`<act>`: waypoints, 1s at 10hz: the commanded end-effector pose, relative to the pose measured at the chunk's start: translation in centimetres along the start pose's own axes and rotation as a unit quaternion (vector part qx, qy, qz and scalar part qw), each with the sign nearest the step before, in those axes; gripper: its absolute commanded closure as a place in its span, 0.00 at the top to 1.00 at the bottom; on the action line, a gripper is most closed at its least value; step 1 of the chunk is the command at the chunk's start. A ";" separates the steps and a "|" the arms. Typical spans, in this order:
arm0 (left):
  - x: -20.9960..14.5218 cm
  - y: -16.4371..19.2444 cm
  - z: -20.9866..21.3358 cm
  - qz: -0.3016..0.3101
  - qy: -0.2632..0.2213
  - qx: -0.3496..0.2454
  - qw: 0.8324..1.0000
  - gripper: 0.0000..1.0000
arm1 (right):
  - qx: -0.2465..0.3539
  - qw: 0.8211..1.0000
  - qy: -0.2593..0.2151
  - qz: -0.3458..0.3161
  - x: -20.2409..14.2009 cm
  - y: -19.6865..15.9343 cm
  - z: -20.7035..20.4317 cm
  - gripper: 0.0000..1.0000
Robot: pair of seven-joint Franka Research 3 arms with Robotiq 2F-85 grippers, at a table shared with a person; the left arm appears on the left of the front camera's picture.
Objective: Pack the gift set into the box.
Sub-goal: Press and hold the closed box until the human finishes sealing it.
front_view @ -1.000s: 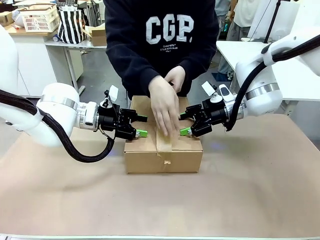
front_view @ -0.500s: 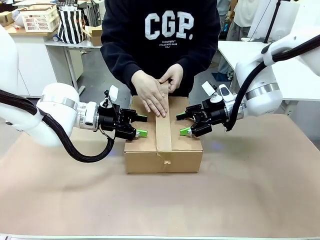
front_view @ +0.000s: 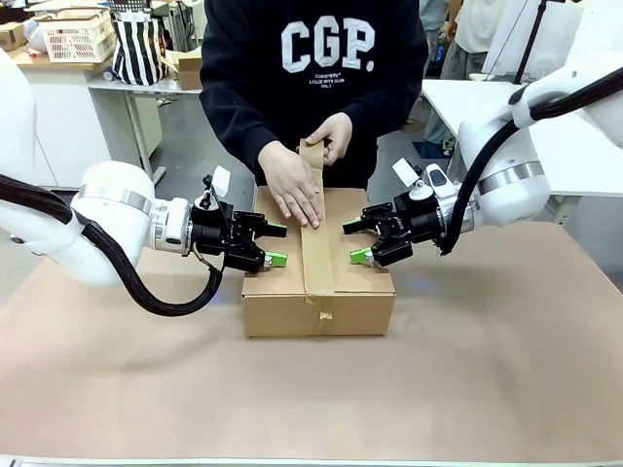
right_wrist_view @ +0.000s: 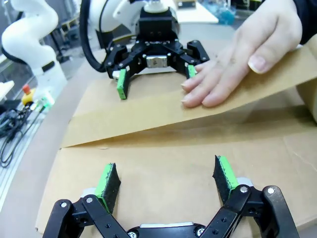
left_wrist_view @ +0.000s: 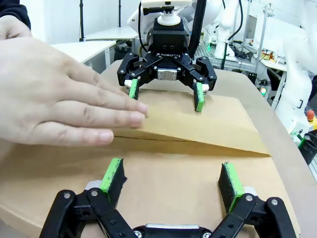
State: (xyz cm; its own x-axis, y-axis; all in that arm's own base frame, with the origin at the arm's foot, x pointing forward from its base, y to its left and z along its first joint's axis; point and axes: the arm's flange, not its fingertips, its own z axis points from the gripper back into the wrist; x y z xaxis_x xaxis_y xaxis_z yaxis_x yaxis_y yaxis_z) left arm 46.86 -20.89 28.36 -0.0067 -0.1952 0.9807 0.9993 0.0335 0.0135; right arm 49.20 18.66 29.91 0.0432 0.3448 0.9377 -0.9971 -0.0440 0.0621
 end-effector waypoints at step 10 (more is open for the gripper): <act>-0.6 -0.1 0.0 -0.002 -0.002 0.002 1.000 1.00 | -0.001 1.000 0.003 -0.001 -0.3 0.0 -0.1 1.00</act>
State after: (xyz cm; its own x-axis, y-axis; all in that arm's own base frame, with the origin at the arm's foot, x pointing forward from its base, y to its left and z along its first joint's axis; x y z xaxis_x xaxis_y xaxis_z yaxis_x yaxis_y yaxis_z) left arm 46.87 -20.88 28.36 -0.0067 -0.1952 0.9807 0.9993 0.0336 0.0135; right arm 49.20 18.66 29.91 0.0432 0.3448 0.9377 -0.9971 -0.0440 0.0621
